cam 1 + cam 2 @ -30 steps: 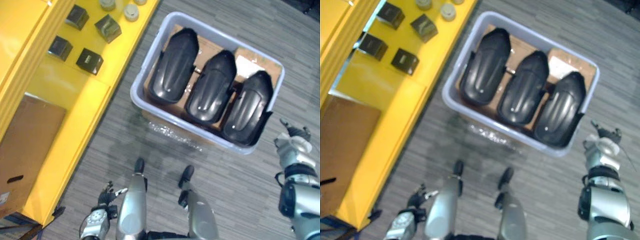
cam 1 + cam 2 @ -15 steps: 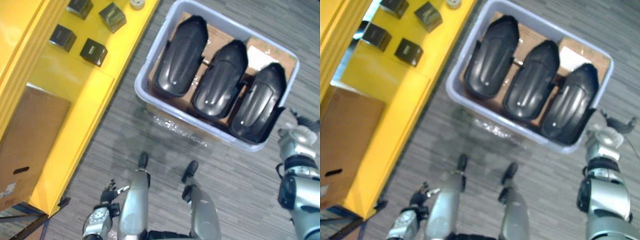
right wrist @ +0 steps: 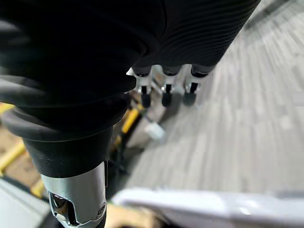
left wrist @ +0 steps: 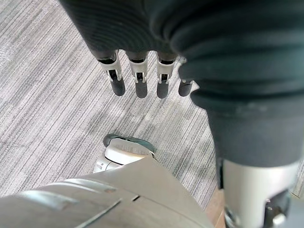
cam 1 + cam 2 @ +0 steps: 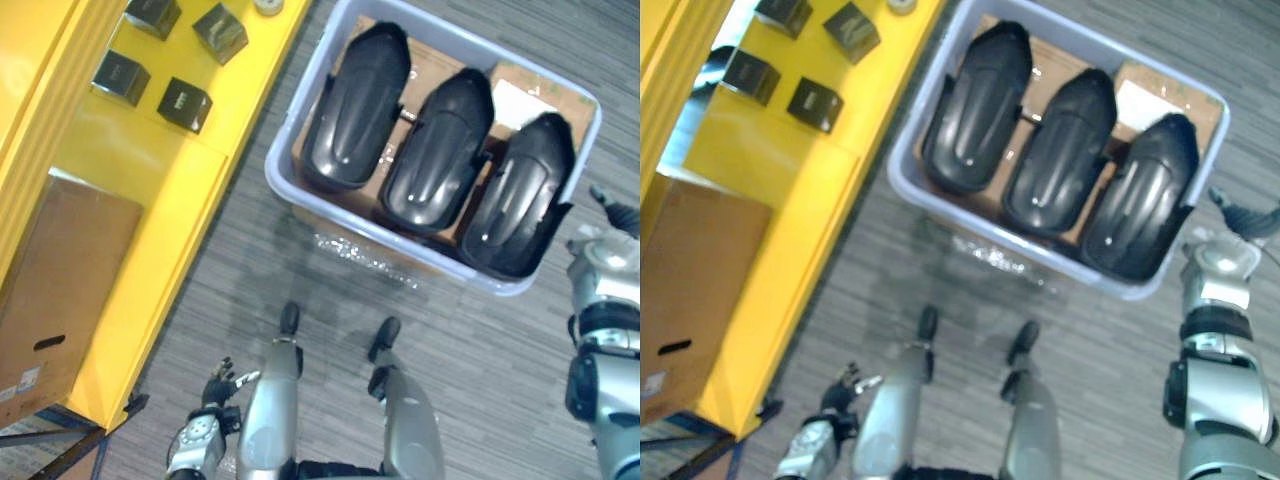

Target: Walk over and take plastic housings, then place them on the shelf

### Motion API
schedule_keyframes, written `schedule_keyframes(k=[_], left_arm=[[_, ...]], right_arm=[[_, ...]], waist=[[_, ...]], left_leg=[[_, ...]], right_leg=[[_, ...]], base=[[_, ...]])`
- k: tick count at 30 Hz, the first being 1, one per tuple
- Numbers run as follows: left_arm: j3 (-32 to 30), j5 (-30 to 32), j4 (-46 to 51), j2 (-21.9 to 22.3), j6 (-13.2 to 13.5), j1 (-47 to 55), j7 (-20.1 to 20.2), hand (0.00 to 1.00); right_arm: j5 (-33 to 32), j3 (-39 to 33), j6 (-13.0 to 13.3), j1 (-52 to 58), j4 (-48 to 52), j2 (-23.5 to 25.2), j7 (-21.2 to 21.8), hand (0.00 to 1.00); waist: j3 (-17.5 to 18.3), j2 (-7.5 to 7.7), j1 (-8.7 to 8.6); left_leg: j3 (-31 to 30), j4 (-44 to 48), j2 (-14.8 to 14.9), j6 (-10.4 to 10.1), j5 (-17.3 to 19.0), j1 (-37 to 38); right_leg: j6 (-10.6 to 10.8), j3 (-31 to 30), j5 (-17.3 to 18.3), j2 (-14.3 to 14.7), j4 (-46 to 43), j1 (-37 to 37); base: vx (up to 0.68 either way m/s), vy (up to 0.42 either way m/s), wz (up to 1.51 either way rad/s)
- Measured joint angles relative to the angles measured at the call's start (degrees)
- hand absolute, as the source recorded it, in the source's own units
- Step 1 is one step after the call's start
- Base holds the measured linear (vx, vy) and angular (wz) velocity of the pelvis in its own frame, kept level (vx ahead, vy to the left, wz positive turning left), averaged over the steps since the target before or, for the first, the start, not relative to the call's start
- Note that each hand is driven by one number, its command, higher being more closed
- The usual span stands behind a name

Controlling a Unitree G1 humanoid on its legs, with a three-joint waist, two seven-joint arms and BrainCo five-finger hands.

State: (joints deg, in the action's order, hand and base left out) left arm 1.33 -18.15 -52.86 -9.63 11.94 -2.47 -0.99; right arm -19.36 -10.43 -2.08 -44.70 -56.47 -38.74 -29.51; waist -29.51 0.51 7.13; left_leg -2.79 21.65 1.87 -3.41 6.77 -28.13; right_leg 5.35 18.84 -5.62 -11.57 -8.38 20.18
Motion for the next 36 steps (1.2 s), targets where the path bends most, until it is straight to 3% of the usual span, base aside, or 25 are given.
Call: schedule_keyframes(k=[4, 8, 13, 14, 23, 36], left_arm=[[0.5, -1.3, -0.1, 0.6, 0.3, 0.1, 0.0, 0.00], [2.2, -2.4, -0.1, 1.2, 0.4, 0.2, -0.1, 0.00], [2.4, -4.6, -0.1, 1.9, 0.6, 0.4, 0.2, 0.00], [2.4, -5.5, -0.1, 2.1, 0.6, 0.4, 0.3, 0.00], [1.4, -8.5, -0.1, 4.1, 2.6, 0.7, 0.7, 0.00], [-1.2, -9.1, 3.6, 6.3, 4.8, 0.5, 1.1, 0.00]], right_arm=[[-0.6, 0.0, -3.1, -0.8, -2.1, 0.0, 0.9, 0.00], [0.2, 0.0, -7.0, -1.2, -3.4, -0.6, 1.9, 0.00], [2.2, 1.1, -9.5, -3.6, -4.0, -3.7, 2.3, 0.00], [2.2, 1.1, -10.4, -4.0, -4.0, -4.5, 2.2, 1.00], [6.2, 0.9, -12.8, -5.0, -4.2, -8.7, 0.5, 1.00], [10.7, 0.3, -13.4, -2.8, -1.8, -8.0, 0.6, 1.00]], waist=[[0.1, -1.54, 0.21], [-0.2, -4.10, 0.78], [-0.1, -5.54, 1.66], [-0.3, -6.00, 1.65], [-0.9, -7.88, 1.95], [-0.9, -7.87, 2.03]], left_leg=[[-0.5, -1.2, -1.1, 0.2, -1.1, -0.3], [-1.3, -1.1, -1.7, 0.3, -1.4, -1.1], [-1.4, -1.1, -1.9, 0.5, -1.7, -2.3], [-1.5, -1.0, -2.1, 0.5, -1.8, -2.4], [-2.3, 1.8, -2.5, 0.7, -1.7, -6.4], [-2.1, 1.7, -1.1, 0.2, -1.9, -6.4]], right_leg=[[0.1, 0.4, 0.0, -1.0, -0.3, 0.7], [0.1, 1.3, 0.0, -1.6, -0.4, 0.9], [0.4, 1.3, 0.4, -2.1, -1.8, 2.8], [0.5, 1.4, 0.6, -2.2, -2.1, 2.9], [0.5, 1.3, 2.2, -3.5, -6.8, 7.3], [-0.7, 0.6, 4.9, -3.3, -11.9, 9.8]], base=[[0.00, 0.021, 0.13], [0.01, 0.027, 0.11], [0.00, 0.007, 0.01], [-0.01, 0.012, 0.05], [-0.03, 0.015, 0.05], [0.01, -0.019, -0.02]])
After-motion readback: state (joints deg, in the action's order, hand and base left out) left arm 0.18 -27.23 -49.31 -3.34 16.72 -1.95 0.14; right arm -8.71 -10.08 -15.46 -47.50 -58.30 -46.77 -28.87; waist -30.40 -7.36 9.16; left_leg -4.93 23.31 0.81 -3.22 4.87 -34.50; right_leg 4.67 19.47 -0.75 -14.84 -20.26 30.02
